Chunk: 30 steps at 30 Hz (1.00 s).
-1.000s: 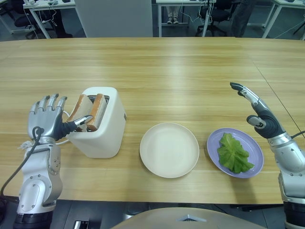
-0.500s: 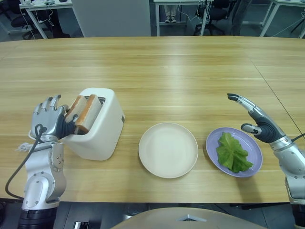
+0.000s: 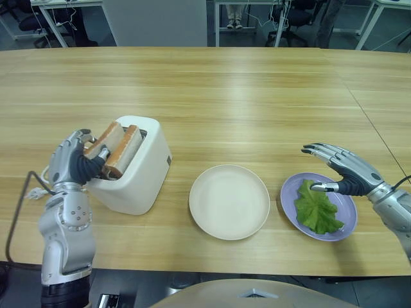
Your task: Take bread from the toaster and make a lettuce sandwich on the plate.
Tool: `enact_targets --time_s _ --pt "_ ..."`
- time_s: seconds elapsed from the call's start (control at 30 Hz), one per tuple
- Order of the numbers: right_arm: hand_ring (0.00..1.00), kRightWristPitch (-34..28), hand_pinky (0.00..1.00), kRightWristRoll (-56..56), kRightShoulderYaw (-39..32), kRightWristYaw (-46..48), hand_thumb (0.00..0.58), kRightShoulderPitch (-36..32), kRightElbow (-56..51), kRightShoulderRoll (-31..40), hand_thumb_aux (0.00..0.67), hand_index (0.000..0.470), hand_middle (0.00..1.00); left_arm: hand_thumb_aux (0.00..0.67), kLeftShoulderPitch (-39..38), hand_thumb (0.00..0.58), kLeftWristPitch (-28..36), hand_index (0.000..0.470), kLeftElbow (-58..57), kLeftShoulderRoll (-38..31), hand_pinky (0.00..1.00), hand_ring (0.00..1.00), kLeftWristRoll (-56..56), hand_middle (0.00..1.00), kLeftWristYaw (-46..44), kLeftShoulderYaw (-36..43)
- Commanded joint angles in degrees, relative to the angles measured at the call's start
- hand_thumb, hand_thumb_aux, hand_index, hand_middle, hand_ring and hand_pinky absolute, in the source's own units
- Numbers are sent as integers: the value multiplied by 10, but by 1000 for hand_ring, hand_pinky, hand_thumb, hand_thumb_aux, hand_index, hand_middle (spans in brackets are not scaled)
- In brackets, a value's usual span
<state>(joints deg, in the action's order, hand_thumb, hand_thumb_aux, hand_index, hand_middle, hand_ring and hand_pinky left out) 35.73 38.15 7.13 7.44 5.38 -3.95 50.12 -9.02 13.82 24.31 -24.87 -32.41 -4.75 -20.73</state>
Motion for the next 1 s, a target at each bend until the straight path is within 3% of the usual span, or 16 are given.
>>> enact_targets --time_s 0.03,0.37,0.57,0.63,0.73,0.77,0.8,0.83,0.87,0.93,1.0 --pt "0 38 0 82 -46 -69 0 -31 -91 35 0 0 0 670 9 580 -15 460 31 14 1000 1000 55 1000 6 -27" --pt "0 114 0 204 -210 -270 0 -139 -375 69 0 0 0 670 44 580 -16 460 104 27 1000 1000 143 1000 -4 -50" --pt "0 133 0 233 -282 -360 0 -181 -463 66 0 0 0 670 87 580 27 460 182 31 1000 1000 182 1000 -34 -18" --pt "0 132 0 238 -299 -377 27 -190 -477 65 16 11 0 670 101 580 44 460 204 31 1000 1000 192 1000 -45 -3" --pt "0 130 0 243 -323 -398 346 -202 -494 65 244 168 0 670 119 580 76 460 234 34 1000 1000 208 1000 -62 23" --pt "0 129 0 245 -330 -404 363 -206 -499 65 260 179 0 670 124 580 85 460 244 35 1000 1000 215 1000 -68 34" --pt "0 128 0 246 -336 -410 438 -209 -503 65 339 233 0 670 127 580 95 460 252 36 1000 1000 219 1000 -72 45" --pt "0 126 0 250 -344 -417 536 -213 -505 65 486 334 0 670 130 580 104 460 258 36 1000 1000 222 1000 -76 56" --pt "0 125 0 251 -350 -424 536 -215 -507 65 486 334 0 670 132 580 111 460 264 36 1000 1000 223 1000 -80 68" --pt "0 124 0 254 -359 -435 580 -217 -508 66 670 460 0 670 135 580 121 460 270 33 1000 1000 218 1000 -85 90" --pt "0 123 0 253 -369 -442 580 -219 -506 67 670 460 0 670 135 580 126 460 275 30 1000 1000 215 1000 -89 108"
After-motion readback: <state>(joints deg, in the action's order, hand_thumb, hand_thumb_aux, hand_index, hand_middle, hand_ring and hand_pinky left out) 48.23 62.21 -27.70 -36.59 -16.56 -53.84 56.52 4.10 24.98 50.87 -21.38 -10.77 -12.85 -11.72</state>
